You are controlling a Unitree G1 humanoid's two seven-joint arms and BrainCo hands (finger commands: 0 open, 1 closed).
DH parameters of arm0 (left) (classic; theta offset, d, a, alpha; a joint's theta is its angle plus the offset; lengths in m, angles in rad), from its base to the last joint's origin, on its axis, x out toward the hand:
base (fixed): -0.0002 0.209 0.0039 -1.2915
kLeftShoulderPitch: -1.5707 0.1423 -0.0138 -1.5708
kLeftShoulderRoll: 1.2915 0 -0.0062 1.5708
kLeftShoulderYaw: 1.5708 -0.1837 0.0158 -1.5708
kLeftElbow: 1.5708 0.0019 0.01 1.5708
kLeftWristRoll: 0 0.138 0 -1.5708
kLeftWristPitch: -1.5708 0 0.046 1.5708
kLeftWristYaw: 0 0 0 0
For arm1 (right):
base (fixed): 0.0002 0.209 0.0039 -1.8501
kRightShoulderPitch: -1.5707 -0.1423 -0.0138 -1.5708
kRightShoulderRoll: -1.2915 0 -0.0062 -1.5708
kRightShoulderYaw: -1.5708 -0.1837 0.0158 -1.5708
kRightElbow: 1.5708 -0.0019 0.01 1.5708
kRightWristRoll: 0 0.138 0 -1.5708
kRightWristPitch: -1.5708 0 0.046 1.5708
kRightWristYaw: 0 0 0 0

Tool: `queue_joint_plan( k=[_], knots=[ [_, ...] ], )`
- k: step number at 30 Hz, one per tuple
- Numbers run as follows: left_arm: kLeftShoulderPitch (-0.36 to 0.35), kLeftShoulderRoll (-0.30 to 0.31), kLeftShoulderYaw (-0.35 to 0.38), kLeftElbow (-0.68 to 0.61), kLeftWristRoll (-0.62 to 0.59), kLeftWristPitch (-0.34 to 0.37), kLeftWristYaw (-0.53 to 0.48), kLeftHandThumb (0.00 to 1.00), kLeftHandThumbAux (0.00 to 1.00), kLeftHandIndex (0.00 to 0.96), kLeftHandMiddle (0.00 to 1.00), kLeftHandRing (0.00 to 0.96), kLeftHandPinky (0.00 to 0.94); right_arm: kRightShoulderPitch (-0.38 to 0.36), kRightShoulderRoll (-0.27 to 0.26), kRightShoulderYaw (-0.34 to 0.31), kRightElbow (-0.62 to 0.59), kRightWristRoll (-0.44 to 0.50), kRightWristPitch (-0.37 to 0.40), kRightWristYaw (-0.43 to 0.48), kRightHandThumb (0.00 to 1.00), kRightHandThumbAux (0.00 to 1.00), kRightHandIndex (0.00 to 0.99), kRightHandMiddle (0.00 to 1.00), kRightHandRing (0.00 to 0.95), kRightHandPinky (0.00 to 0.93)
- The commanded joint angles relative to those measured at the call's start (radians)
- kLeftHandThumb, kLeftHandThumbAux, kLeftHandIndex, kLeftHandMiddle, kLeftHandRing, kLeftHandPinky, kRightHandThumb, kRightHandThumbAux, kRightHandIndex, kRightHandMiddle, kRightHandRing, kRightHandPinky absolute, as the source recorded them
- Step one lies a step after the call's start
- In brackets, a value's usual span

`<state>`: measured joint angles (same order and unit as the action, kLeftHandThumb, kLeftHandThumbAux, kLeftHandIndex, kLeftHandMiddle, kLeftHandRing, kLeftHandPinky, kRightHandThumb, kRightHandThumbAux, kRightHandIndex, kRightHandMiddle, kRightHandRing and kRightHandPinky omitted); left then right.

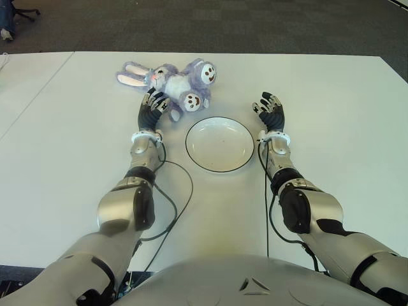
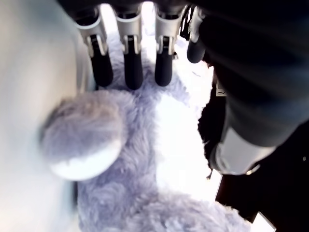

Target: Put the doll into the plate.

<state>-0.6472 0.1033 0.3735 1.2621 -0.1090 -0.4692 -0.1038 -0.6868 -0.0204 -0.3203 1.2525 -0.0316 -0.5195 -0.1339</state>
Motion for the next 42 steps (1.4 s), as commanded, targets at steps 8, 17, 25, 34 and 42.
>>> queue_joint_plan(
  k=[8, 17, 25, 34, 42],
  knots=[
    [0.126, -0.025, 0.019, 0.087, -0.015, 0.108, 0.001, 0.185, 0.738, 0.100, 0.198, 0.212, 0.238, 0.160, 0.021, -0.029, 0.103, 0.031, 0.138, -0.010, 0.435, 0.889, 0.212, 0.166, 0.123, 0.112],
    [0.136, -0.012, 0.019, 0.079, -0.010, 0.058, 0.051, 0.215, 0.774, 0.060, 0.199, 0.232, 0.259, 0.162, 0.024, -0.032, 0.102, 0.032, 0.131, -0.012, 0.450, 0.884, 0.224, 0.166, 0.125, 0.110],
    [0.160, -0.005, 0.048, 0.024, -0.028, -0.195, 0.161, 0.229, 0.778, 0.035, 0.162, 0.198, 0.217, 0.164, 0.024, -0.026, 0.101, 0.026, 0.135, -0.017, 0.449, 0.883, 0.216, 0.161, 0.115, 0.093],
    [0.080, -0.029, 0.148, -0.025, -0.136, -0.445, 0.178, 0.287, 0.730, 0.060, 0.163, 0.202, 0.266, 0.163, 0.022, -0.022, 0.101, 0.022, 0.140, -0.019, 0.442, 0.889, 0.213, 0.159, 0.109, 0.086],
    [0.047, -0.067, 0.179, -0.044, -0.197, -0.563, 0.131, 0.314, 0.701, 0.051, 0.152, 0.187, 0.219, 0.163, 0.018, -0.018, 0.102, 0.017, 0.140, -0.023, 0.419, 0.894, 0.212, 0.159, 0.115, 0.101]
  ],
)
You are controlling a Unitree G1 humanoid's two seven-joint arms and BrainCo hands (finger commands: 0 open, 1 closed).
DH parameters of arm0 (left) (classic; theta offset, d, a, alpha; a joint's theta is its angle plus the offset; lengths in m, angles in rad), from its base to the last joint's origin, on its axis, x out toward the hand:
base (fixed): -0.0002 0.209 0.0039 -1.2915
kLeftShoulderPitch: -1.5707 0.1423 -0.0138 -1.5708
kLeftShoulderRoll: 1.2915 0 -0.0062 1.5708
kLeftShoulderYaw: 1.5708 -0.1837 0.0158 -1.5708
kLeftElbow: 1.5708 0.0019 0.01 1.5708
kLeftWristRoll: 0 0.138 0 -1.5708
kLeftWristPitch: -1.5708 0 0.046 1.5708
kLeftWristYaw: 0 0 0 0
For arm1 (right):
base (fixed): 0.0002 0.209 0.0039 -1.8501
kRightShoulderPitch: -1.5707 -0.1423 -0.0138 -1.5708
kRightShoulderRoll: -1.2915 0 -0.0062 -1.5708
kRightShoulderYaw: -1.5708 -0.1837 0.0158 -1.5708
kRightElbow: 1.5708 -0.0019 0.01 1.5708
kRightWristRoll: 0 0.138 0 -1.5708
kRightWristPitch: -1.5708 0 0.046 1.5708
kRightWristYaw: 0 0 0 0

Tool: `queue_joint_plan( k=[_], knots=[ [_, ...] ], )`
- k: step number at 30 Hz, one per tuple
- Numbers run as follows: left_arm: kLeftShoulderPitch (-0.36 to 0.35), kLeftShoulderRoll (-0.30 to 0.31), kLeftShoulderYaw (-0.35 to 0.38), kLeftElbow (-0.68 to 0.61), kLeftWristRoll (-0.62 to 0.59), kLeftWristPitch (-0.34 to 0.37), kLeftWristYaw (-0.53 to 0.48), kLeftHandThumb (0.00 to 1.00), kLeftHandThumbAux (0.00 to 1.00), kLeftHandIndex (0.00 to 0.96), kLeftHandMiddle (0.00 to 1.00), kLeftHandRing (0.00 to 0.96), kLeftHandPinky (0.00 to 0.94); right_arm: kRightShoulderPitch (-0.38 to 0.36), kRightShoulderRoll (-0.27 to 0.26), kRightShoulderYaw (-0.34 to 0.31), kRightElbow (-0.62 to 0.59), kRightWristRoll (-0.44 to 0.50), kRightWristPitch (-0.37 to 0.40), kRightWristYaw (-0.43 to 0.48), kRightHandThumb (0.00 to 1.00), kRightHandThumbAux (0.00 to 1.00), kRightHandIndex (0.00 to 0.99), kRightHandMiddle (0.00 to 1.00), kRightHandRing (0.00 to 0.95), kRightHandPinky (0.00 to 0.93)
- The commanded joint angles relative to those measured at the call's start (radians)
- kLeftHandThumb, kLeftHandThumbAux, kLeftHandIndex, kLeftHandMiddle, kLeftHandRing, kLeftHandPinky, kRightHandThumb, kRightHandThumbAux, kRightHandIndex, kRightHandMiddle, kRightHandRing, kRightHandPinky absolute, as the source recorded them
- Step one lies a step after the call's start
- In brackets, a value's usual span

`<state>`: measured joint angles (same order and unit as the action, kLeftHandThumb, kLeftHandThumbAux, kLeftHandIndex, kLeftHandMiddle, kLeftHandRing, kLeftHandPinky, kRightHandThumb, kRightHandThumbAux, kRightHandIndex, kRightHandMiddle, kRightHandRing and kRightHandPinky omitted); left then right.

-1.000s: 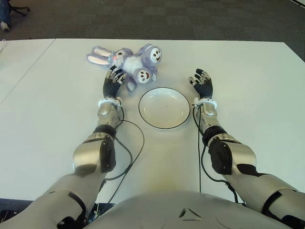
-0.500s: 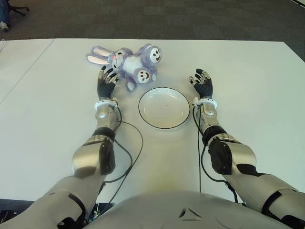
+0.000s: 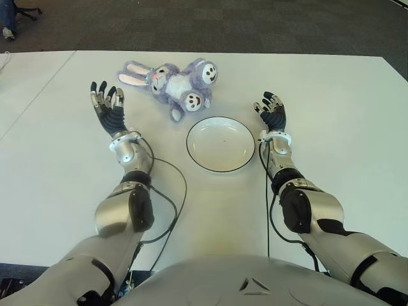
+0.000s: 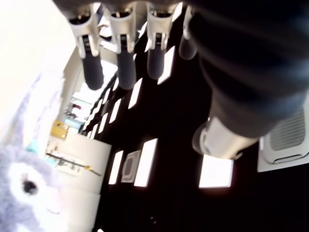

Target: Put the doll into the plate.

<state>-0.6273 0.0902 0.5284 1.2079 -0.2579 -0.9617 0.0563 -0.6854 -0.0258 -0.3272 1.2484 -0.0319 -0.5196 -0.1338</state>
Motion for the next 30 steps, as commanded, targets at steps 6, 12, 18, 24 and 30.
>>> queue_joint_plan(
  k=[6, 12, 18, 24, 30],
  knots=[
    [0.035, -0.066, 0.019, 0.005, -0.051, -0.131, -0.031, 0.305, 0.688, 0.048, 0.145, 0.172, 0.205, 0.160, 0.022, -0.012, 0.106, 0.019, 0.142, -0.020, 0.424, 0.892, 0.213, 0.158, 0.111, 0.088],
    [0.039, -0.067, -0.001, 0.002, -0.021, -0.189, -0.012, 0.308, 0.672, 0.057, 0.146, 0.162, 0.191, 0.159, 0.022, -0.012, 0.107, 0.019, 0.145, -0.018, 0.430, 0.891, 0.219, 0.156, 0.104, 0.082],
    [0.027, -0.077, -0.032, 0.004, 0.032, -0.241, 0.010, 0.336, 0.677, 0.072, 0.153, 0.153, 0.166, 0.157, 0.023, -0.015, 0.107, 0.022, 0.146, -0.019, 0.430, 0.889, 0.211, 0.152, 0.102, 0.085],
    [0.028, -0.048, -0.118, 0.012, 0.216, -0.245, 0.138, 0.328, 0.685, 0.082, 0.141, 0.149, 0.176, 0.159, 0.024, -0.011, 0.107, 0.018, 0.144, -0.024, 0.407, 0.894, 0.210, 0.152, 0.112, 0.112],
    [-0.002, 0.041, -0.274, 0.018, 0.506, -0.127, 0.411, 0.329, 0.684, 0.078, 0.133, 0.157, 0.195, 0.159, 0.024, -0.012, 0.107, 0.018, 0.141, -0.021, 0.416, 0.894, 0.218, 0.162, 0.120, 0.104]
  ],
)
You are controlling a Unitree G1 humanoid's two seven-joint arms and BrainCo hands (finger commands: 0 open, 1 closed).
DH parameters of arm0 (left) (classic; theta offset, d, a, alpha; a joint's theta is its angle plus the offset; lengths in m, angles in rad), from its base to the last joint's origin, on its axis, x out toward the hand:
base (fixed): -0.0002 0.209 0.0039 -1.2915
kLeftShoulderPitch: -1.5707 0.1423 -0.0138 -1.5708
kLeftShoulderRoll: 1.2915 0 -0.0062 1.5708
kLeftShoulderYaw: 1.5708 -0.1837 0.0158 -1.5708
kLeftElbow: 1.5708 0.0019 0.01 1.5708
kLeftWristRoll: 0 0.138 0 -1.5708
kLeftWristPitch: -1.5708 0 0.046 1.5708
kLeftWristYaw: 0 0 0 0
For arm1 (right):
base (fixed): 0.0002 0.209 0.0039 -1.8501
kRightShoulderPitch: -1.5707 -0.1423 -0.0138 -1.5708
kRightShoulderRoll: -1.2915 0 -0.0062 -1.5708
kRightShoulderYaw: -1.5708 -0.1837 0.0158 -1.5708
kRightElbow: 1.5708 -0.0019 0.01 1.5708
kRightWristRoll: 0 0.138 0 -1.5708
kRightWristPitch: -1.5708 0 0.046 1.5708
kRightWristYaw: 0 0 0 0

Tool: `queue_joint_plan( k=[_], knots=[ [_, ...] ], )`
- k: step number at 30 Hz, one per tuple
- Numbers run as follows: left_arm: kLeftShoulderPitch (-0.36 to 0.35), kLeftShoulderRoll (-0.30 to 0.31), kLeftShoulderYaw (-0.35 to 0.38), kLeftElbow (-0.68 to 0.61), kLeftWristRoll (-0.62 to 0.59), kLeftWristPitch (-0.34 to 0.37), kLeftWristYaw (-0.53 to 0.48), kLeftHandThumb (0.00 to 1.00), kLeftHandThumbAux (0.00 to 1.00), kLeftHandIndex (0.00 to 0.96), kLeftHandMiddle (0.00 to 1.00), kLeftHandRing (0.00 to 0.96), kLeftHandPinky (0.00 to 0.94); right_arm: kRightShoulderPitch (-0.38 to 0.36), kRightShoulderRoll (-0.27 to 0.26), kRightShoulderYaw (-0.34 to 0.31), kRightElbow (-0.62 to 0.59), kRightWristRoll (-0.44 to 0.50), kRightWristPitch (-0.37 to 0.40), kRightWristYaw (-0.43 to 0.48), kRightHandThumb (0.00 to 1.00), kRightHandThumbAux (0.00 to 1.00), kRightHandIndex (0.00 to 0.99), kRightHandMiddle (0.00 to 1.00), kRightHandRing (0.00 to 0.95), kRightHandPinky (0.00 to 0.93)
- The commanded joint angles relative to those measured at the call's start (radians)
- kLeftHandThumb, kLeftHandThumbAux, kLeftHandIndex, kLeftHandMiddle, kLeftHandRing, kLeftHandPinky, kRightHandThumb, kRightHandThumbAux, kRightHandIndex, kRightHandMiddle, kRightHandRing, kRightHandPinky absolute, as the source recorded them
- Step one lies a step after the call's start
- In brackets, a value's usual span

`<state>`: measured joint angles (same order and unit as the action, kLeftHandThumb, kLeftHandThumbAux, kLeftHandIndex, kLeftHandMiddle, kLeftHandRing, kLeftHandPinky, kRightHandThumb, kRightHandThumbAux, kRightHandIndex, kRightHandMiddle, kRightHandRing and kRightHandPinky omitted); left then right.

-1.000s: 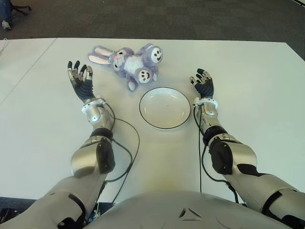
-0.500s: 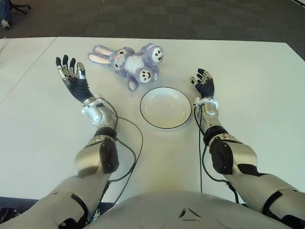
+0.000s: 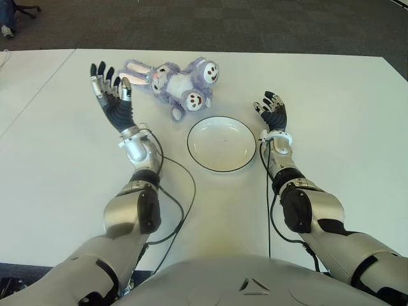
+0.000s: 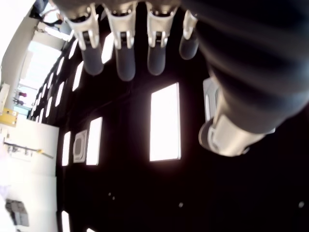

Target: Put the doll into the plate.

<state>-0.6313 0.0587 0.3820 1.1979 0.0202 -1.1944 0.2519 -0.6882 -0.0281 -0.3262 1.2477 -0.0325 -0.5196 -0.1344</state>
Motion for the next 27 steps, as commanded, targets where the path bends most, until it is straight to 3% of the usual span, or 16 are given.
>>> queue_joint_plan(
  k=[1, 7, 12, 16, 27],
  knots=[
    [-0.007, 0.096, -0.162, 0.028, 0.282, 0.133, 0.264, 0.327, 0.683, 0.076, 0.133, 0.158, 0.191, 0.162, 0.027, -0.013, 0.108, 0.019, 0.141, -0.020, 0.416, 0.893, 0.218, 0.162, 0.120, 0.101],
    [-0.056, 0.205, -0.335, 0.032, 0.507, 0.238, 0.448, 0.287, 0.657, 0.053, 0.097, 0.113, 0.118, 0.163, 0.026, -0.013, 0.108, 0.019, 0.145, -0.014, 0.390, 0.898, 0.204, 0.151, 0.101, 0.072],
    [-0.130, 0.291, -0.473, 0.021, 0.651, 0.299, 0.514, 0.218, 0.651, 0.017, 0.056, 0.067, 0.059, 0.161, 0.028, -0.017, 0.109, 0.023, 0.148, -0.013, 0.392, 0.899, 0.204, 0.148, 0.099, 0.087],
    [-0.184, 0.337, -0.549, 0.032, 0.704, 0.347, 0.512, 0.202, 0.654, 0.001, 0.035, 0.041, 0.028, 0.161, 0.030, -0.019, 0.109, 0.025, 0.148, -0.015, 0.401, 0.898, 0.210, 0.151, 0.101, 0.085],
    [-0.257, 0.390, -0.664, 0.065, 0.736, 0.433, 0.491, 0.352, 0.662, 0.000, 0.000, 0.000, 0.004, 0.160, 0.035, -0.023, 0.109, 0.029, 0.148, -0.014, 0.431, 0.890, 0.206, 0.146, 0.095, 0.077]
  ],
)
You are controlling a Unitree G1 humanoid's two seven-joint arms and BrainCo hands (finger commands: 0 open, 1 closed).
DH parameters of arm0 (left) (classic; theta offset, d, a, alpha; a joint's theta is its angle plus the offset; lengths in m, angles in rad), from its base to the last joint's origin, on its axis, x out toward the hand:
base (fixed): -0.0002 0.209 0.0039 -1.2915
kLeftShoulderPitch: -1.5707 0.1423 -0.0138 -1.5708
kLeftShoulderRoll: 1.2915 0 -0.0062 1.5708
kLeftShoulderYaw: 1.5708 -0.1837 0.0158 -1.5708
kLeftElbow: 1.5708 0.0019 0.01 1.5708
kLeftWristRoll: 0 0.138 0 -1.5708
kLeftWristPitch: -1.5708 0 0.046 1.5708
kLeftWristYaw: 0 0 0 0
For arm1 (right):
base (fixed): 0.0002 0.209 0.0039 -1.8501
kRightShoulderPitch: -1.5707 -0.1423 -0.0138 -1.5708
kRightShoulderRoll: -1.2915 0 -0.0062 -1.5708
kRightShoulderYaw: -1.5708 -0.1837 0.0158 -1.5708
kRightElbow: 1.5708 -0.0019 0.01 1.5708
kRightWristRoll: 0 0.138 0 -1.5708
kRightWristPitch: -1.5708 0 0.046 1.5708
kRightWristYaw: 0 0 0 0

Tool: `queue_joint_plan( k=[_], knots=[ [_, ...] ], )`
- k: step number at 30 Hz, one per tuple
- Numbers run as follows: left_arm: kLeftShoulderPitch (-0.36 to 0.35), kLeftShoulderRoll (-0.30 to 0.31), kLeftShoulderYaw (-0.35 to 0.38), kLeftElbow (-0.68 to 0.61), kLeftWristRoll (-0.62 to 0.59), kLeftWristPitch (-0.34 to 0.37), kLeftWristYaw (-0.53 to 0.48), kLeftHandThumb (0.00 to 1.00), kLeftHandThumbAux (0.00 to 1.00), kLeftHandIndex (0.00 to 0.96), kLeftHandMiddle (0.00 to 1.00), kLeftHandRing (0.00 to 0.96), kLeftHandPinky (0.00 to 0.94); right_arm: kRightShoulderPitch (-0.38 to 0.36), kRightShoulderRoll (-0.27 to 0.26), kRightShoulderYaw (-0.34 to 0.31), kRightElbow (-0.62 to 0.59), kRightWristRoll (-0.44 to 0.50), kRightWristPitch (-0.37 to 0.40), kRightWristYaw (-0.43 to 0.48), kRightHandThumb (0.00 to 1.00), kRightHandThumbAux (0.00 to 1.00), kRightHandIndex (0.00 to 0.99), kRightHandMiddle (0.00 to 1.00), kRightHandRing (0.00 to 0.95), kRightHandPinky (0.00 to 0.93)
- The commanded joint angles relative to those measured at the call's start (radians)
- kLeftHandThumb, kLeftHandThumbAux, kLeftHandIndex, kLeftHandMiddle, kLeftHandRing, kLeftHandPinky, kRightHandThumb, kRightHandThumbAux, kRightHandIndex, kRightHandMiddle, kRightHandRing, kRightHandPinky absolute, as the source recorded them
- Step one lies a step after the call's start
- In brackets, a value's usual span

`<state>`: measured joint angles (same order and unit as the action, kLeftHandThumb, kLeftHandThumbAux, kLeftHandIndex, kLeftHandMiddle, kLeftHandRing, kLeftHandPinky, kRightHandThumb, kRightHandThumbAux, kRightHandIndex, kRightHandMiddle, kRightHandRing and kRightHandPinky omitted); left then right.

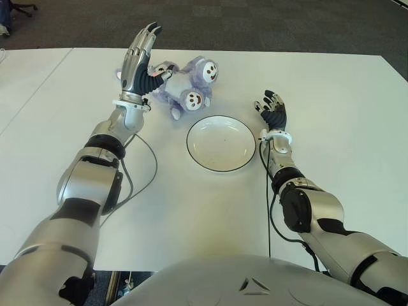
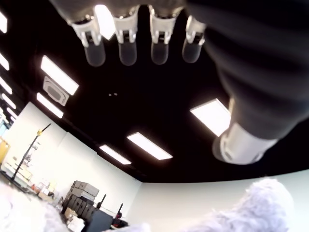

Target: Put the doll into the plate.

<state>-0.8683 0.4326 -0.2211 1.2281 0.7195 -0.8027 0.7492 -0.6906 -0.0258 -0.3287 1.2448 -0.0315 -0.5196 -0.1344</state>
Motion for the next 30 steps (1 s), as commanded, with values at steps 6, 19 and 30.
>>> queue_joint_plan(
  k=[6, 19, 30],
  knots=[
    [-0.066, 0.043, -0.130, 0.058, 0.066, 0.075, -0.036, 0.395, 0.654, 0.000, 0.000, 0.000, 0.000, 0.162, 0.036, -0.025, 0.111, 0.031, 0.144, -0.013, 0.425, 0.892, 0.205, 0.147, 0.103, 0.110],
    [-0.096, 0.162, -0.287, 0.073, 0.162, 0.085, -0.069, 0.166, 0.757, 0.009, 0.000, 0.000, 0.000, 0.161, 0.041, -0.030, 0.110, 0.035, 0.138, -0.006, 0.443, 0.883, 0.216, 0.153, 0.111, 0.098],
    [-0.115, 0.212, -0.416, 0.094, 0.246, 0.118, -0.083, 0.103, 0.827, 0.014, 0.000, 0.000, 0.000, 0.156, 0.041, -0.026, 0.111, 0.032, 0.151, -0.016, 0.448, 0.882, 0.220, 0.156, 0.105, 0.082]
  ],
)
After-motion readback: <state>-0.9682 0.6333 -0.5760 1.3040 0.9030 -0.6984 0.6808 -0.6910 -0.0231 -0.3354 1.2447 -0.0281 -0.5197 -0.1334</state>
